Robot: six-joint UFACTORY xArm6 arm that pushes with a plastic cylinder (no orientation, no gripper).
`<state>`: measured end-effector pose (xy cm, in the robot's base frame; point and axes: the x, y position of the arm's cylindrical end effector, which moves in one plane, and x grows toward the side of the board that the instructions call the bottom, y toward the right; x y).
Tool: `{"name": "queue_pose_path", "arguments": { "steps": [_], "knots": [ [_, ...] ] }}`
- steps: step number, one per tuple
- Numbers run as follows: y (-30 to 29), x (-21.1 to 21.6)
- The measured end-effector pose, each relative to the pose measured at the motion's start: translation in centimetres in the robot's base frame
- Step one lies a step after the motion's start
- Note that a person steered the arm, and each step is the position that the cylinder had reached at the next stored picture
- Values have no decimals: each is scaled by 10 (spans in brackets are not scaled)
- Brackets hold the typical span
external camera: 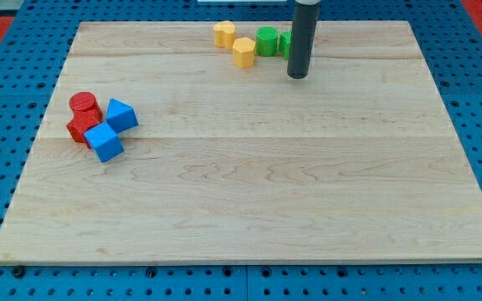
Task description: Group up green blocks and the yellow blocks at the top center
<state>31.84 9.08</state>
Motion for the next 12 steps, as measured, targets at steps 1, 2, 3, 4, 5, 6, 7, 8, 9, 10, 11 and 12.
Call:
{"name": "queue_pose_path", "arguments": {
  "steps": [1, 2, 3, 4, 5, 6, 7, 8, 9, 10, 11, 12],
  "knots": [
    [42, -12],
    [73, -44],
    [74, -54],
    [65, -55],
    [23, -55],
    [-15, -55],
    [-24, -55],
    [-24, -54],
    [-24, -35],
    [-38, -5],
    [-77, 1],
    [-128, 1]
  ]
}}
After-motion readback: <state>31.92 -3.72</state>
